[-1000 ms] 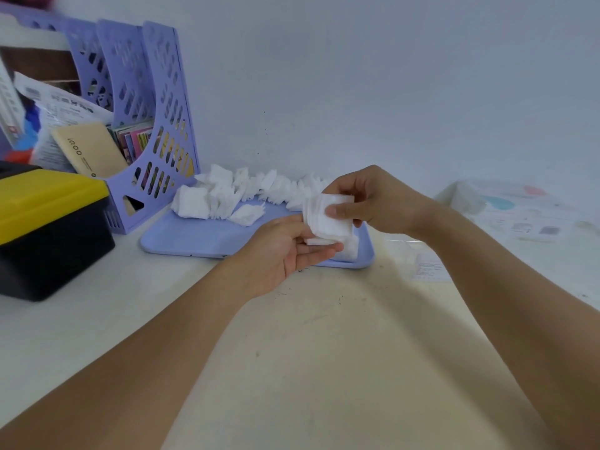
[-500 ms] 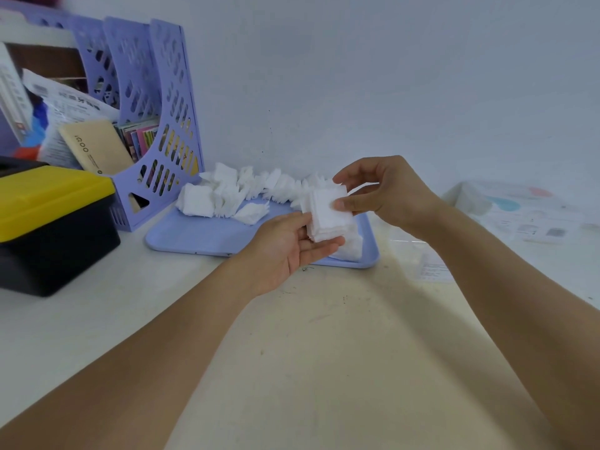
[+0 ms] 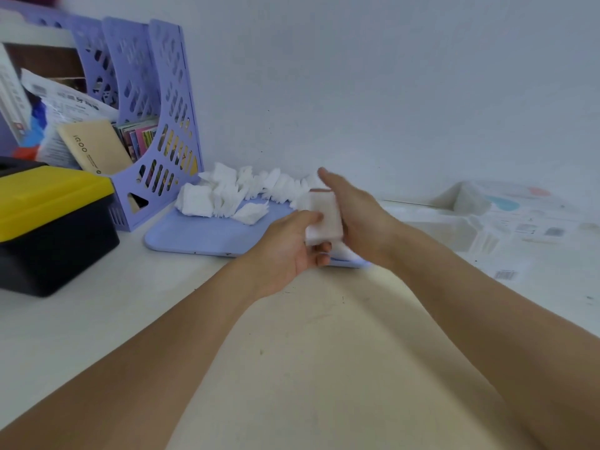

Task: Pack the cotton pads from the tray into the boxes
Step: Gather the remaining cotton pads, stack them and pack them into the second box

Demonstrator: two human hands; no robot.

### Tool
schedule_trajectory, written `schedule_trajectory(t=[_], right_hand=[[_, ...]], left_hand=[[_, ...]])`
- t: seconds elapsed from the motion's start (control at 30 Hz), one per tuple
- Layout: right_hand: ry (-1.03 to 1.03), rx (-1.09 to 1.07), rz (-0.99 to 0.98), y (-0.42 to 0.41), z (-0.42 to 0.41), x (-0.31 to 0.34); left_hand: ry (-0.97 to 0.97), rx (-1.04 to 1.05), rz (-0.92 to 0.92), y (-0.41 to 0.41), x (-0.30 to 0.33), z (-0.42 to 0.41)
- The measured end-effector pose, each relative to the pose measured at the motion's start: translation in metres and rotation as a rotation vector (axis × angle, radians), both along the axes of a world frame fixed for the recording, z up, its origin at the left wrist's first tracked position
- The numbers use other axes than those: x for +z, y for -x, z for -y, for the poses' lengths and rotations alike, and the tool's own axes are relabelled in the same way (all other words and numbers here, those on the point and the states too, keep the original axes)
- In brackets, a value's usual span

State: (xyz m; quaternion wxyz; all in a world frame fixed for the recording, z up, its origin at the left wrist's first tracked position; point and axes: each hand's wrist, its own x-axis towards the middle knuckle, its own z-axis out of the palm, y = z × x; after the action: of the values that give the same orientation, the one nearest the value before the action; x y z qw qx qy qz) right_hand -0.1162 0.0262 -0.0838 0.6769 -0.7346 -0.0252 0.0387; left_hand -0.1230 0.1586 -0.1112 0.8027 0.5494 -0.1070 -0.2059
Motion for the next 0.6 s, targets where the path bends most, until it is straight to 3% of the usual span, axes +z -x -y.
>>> schedule_trajectory(t=[0.1,0.2,0.3,0.37,0.43,0.5,0.6], right_hand=[[0.233,0.008,0.050,0.001,-0.007,-0.003],[0.327,0.018,0.272,0.000,0.009,0.004],[0.303,0.111,0.317,0.000,0.022,0.009],[0.362,-0.079,0.351,-0.006,0.028,0.011],[0.636,-0.239,0.385,-0.009,0.036,0.010],[0.868,-0.175,0.233,-0.010,0.037,0.002],[1.045,-0.047,0.016,-0.010,0.034,-0.012]], left_hand=[[-0.099,-0.020,0.048,0.002,-0.001,0.002],[-0.114,0.030,0.079,-0.002,0.000,-0.003],[-0.102,0.069,0.090,-0.005,0.002,-0.006],[-0.097,0.150,0.089,-0.009,0.002,-0.008],[-0.079,0.278,0.083,-0.018,0.001,-0.011],[-0.089,0.404,0.077,-0.027,-0.002,-0.014],[-0.168,0.489,0.067,-0.033,-0.006,-0.017]])
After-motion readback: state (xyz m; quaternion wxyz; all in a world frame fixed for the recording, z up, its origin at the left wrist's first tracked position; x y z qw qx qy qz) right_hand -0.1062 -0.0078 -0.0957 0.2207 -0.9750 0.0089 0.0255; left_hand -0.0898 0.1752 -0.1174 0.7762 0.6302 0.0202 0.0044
